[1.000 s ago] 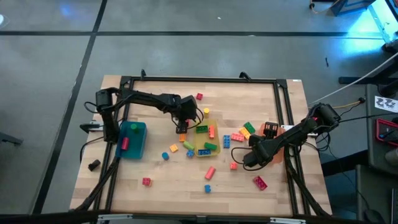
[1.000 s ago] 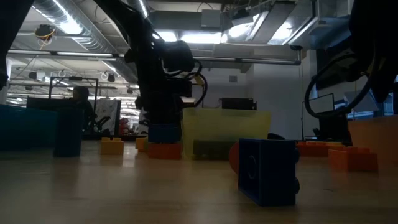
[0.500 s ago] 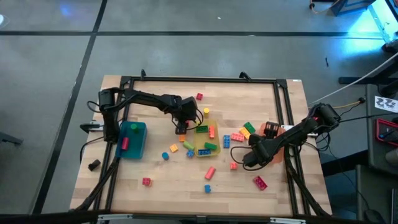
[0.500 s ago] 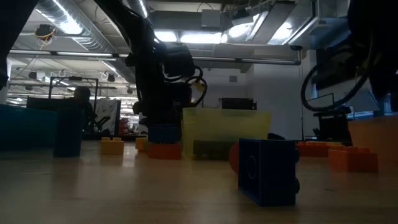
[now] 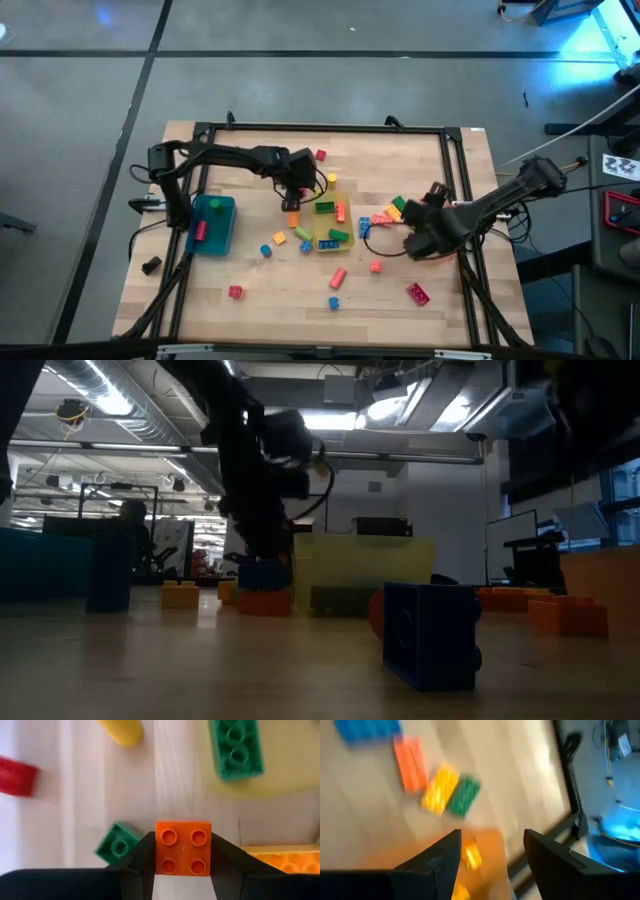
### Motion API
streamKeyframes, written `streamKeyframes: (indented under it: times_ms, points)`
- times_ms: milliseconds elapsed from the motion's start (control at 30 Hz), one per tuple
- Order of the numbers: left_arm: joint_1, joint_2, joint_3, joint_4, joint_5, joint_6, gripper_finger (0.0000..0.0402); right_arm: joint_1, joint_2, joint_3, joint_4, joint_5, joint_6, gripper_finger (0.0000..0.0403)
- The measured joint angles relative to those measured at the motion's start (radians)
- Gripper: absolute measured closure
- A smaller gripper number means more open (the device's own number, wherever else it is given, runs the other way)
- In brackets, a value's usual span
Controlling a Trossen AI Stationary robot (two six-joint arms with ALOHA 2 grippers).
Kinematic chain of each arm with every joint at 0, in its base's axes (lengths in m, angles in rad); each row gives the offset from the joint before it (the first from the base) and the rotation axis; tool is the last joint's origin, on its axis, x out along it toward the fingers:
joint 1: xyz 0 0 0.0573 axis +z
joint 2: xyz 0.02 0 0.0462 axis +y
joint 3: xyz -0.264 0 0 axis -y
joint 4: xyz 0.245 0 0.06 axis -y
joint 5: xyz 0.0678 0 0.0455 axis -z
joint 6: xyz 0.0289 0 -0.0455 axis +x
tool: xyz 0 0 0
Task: Sort blocks by size
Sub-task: Put the orange 4 stud game piece into the orange bin
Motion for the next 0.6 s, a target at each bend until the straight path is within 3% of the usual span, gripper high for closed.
streamKeyframes:
  times_ms: [167, 300, 467, 600]
  points:
    - [0.000, -0.074, 0.046, 0.025, -0.002, 0.034, 0.0270, -0.023, -0.150, 0.007, 0.150, 0.191, 0.127, 0.0187]
    - [0.000, -0.112, 0.087, 0.106, -0.010, 0.038, 0.0270, -0.082, -0.240, 0.007, 0.332, 0.279, 0.156, 0.0187]
    - [-0.004, -0.135, 0.096, 0.339, -0.011, 0.037, 0.0268, -0.205, -0.285, 0.007, 0.556, 0.289, 0.150, 0.0187]
    - [-0.010, -0.135, 0.096, 0.466, -0.011, 0.058, 0.0266, -0.314, -0.286, 0.006, 0.698, 0.167, 0.032, 0.0187]
